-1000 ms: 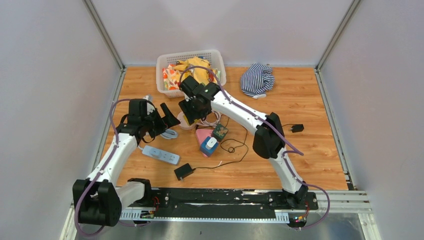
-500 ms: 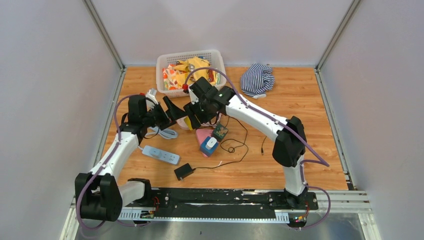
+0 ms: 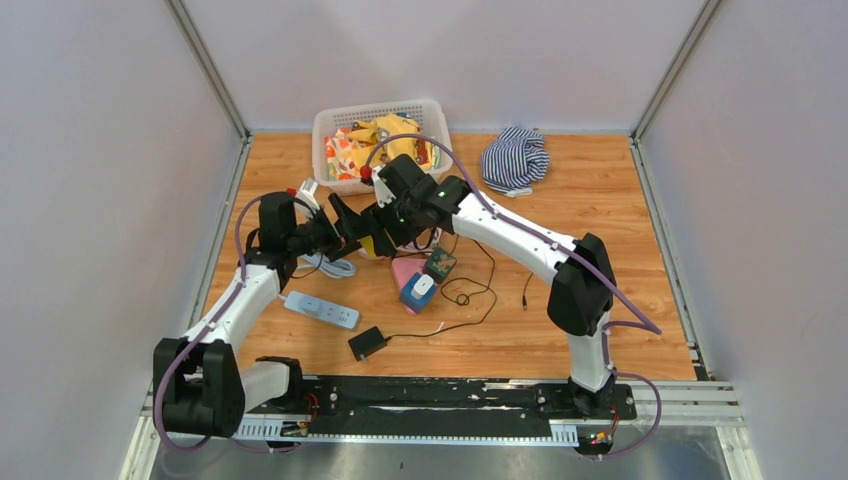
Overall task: Insert the plug
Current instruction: Adjust the plug.
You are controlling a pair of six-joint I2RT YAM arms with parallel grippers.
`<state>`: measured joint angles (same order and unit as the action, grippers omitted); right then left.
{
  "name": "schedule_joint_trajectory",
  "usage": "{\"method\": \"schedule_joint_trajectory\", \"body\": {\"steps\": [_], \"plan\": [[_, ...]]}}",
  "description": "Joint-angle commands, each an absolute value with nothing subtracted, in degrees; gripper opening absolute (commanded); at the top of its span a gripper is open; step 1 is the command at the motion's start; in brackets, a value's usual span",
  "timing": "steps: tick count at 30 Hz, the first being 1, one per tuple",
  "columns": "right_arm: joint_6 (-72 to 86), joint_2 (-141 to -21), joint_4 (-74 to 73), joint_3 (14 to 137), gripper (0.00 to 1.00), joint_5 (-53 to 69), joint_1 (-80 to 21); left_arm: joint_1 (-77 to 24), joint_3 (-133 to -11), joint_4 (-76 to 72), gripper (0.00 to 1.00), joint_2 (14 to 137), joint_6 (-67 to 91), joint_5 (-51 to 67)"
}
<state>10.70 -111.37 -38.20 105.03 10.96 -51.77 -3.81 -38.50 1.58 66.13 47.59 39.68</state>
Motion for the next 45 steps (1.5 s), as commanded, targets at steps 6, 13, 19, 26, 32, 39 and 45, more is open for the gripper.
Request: {"method": "schedule_joint_trajectory", "body": {"steps": [6, 13, 19, 26, 32, 39, 45], "plan": [[11.51, -108.07, -31.71, 100.90, 0.00, 10.01, -52.47, -3.54, -37.12, 0.79, 0.69, 71.67, 49.22, 43.32], [11.43, -102.87, -21.95, 91.43, 0.00, 7.80, -52.38, -3.56, -37.51, 0.75, 0.34, 72.88, 50.13, 42.64], [12.44, -98.80, -13.72, 84.52, 0.00, 5.87, -52.36, -3.23, -35.95, 0.70, 0.23, 72.97, 52.42, 41.36], [14.74, -95.10, -3.63, 76.36, 0.00, 4.85, -52.34, -2.34, -35.19, 0.61, 0.15, 70.57, 56.18, 39.41], [16.85, -92.31, 6.23, 69.72, 0.00, 2.94, -52.29, -1.36, -33.78, 0.44, 0.15, 67.03, 60.06, 37.66], [17.69, -93.66, 7.60, 68.97, 0.00, 2.42, -52.29, -0.21, -32.76, 0.44, 0.41, 63.89, 61.27, 35.82], [17.34, -95.89, 5.27, 70.77, 0.00, 0.37, -52.38, 0.66, -37.15, 9.50, 0.87, 63.36, 51.37, 31.69]]}}
